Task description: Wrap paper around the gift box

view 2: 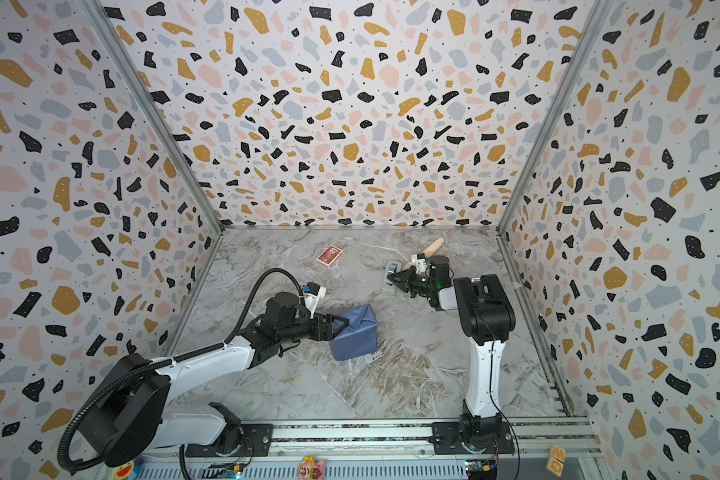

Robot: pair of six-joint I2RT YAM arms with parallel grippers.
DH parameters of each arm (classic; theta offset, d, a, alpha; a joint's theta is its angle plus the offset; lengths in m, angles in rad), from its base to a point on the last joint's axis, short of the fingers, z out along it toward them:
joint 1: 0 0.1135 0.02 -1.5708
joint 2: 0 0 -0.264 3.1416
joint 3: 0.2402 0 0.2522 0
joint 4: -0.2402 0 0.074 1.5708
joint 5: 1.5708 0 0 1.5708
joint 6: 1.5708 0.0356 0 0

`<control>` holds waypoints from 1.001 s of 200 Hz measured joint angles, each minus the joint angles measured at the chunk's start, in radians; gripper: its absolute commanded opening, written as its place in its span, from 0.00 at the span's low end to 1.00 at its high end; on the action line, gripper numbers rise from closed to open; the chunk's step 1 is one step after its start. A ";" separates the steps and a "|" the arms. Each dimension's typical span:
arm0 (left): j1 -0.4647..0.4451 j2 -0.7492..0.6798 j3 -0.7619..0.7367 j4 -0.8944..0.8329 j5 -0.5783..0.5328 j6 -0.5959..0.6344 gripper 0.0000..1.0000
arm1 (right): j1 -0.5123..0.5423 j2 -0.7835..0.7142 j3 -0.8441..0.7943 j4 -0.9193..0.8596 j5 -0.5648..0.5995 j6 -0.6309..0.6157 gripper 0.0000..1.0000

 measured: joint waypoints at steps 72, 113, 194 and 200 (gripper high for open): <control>0.000 0.000 0.000 0.000 0.000 0.000 0.83 | 0.006 -0.045 -0.067 0.137 -0.016 0.069 0.00; 0.000 0.000 0.000 0.000 0.000 0.000 0.83 | 0.015 -0.078 -0.130 0.159 -0.019 0.074 0.00; 0.000 0.000 0.000 0.000 0.000 0.000 0.82 | 0.031 -0.119 -0.235 0.175 0.007 0.051 0.00; 0.000 0.000 0.000 0.000 0.000 0.000 0.82 | 0.032 -0.119 -0.237 0.172 0.010 0.043 0.00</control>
